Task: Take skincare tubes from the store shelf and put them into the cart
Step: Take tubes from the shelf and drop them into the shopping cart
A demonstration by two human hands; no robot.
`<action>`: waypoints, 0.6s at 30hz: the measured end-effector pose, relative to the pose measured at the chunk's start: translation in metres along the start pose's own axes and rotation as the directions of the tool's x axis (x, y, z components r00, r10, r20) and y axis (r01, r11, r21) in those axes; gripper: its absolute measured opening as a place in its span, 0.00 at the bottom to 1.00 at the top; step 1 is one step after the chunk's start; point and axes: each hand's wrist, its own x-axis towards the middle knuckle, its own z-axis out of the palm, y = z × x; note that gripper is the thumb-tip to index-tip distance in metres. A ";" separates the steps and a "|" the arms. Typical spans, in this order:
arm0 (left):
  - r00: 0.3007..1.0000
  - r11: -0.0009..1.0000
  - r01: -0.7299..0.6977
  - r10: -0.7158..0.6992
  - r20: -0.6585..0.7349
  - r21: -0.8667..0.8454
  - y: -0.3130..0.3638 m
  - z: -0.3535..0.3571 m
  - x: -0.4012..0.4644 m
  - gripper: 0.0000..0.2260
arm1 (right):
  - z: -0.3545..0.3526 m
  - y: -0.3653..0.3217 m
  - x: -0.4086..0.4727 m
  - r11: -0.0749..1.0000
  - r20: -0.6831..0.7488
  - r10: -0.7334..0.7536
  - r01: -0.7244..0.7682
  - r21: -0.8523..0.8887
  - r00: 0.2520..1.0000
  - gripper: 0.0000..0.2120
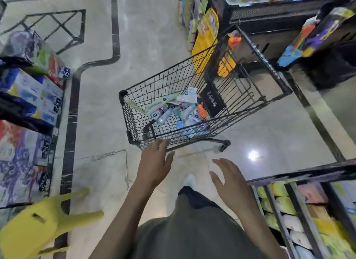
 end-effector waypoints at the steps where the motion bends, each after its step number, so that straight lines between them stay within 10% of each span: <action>1: 1.000 1.000 0.005 -0.005 0.009 0.004 0.003 -0.002 0.018 0.20 | -0.004 0.000 0.017 1.000 0.024 -0.005 0.005 0.009 1.000 0.22; 18: 0.923 0.930 0.346 -0.313 0.223 -0.123 -0.053 0.030 0.208 0.22 | -0.025 -0.048 0.370 0.996 0.243 -0.080 0.089 -0.027 0.967 0.18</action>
